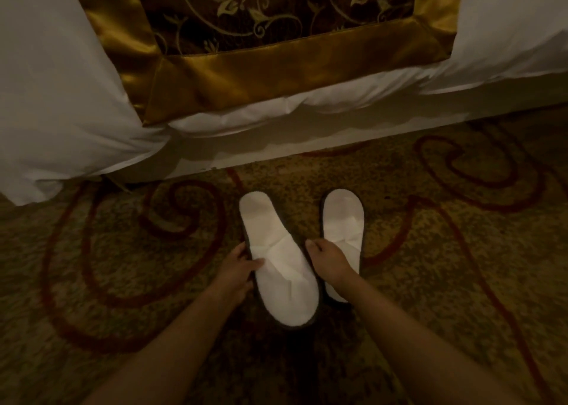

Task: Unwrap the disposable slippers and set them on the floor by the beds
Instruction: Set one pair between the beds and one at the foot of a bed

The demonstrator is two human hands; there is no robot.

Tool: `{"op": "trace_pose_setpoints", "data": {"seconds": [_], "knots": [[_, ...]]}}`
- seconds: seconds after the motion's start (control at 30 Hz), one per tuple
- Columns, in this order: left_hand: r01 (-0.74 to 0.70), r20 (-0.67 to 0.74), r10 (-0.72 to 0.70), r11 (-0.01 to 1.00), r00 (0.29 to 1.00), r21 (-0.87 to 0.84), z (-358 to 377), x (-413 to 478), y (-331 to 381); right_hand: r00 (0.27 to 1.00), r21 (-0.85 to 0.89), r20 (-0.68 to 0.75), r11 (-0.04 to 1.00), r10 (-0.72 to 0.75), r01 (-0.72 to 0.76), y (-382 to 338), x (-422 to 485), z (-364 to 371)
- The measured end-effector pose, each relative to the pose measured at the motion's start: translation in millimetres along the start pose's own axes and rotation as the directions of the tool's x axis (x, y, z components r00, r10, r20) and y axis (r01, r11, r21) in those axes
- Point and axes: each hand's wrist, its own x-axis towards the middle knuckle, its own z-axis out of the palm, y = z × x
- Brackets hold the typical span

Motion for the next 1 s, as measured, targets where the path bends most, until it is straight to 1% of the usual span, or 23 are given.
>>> {"op": "trace_pose_setpoints", "data": {"seconds": [0.07,0.17,0.23,0.3,0.4,0.5,0.57,0.63,0.67,0.73,0.8,0.93,1.0], "knots": [[-0.020,-0.062,0.021,1.000,0.998,0.015,-2.4,3.4,-4.3,0.999,0.017,0.025,0.999,0.039,-0.039,5.1,-0.1,8.6],[-0.042,-0.109,0.046,0.999,0.993,0.033,-3.4,9.1,-8.3,0.993,-0.030,0.065,0.995,0.098,-0.096,8.5,-0.5,22.7],[-0.050,-0.123,0.061,0.995,0.991,0.084,-4.3,13.0,-9.8,0.994,0.001,0.023,0.994,0.106,-0.106,5.9,1.8,30.0],[-0.068,-0.120,0.090,0.982,0.989,0.174,-5.7,15.3,-11.3,0.993,0.034,-0.027,0.993,0.113,-0.112,2.1,5.2,36.5],[-0.095,-0.123,0.145,0.935,0.982,0.341,-6.2,14.6,-12.2,0.988,0.053,-0.069,0.990,0.135,-0.132,-2.9,10.5,48.0],[-0.131,-0.114,0.229,0.826,0.967,0.548,-8.4,14.5,-10.6,0.989,0.032,-0.076,0.992,0.126,-0.124,-6.7,16.4,57.8],[-0.145,-0.096,0.250,0.788,0.963,0.598,-11.5,17.3,-8.3,0.991,0.015,-0.100,0.996,0.089,-0.088,-10.1,21.9,61.2],[-0.161,-0.073,0.253,0.786,0.965,0.596,-14.8,21.8,-5.9,0.988,0.000,-0.147,0.999,0.044,-0.045,-11.3,29.2,61.9],[-0.156,-0.068,0.246,0.783,0.967,0.602,-16.3,24.3,-5.5,0.985,-0.025,-0.169,0.999,0.023,-0.028,-11.3,32.9,61.3],[-0.136,-0.068,0.224,0.777,0.972,0.614,-17.5,27.6,-4.1,0.981,-0.136,-0.189,0.991,-0.032,0.006,-10.2,39.8,60.3],[-0.157,-0.051,0.232,0.790,0.971,0.592,-17.1,30.2,-3.4,0.975,-0.247,-0.205,0.968,-0.088,0.035,-9.1,44.8,60.5],[-0.154,-0.031,0.223,0.759,0.974,0.633,-17.9,35.1,-4.1,0.959,-0.466,-0.222,0.883,-0.174,0.052,-6.3,46.5,65.7],[-0.171,-0.036,0.256,0.737,0.966,0.654,-17.7,35.5,-5.7,0.953,-0.508,-0.218,0.858,-0.208,0.071,-4.0,47.5,67.6]]}}
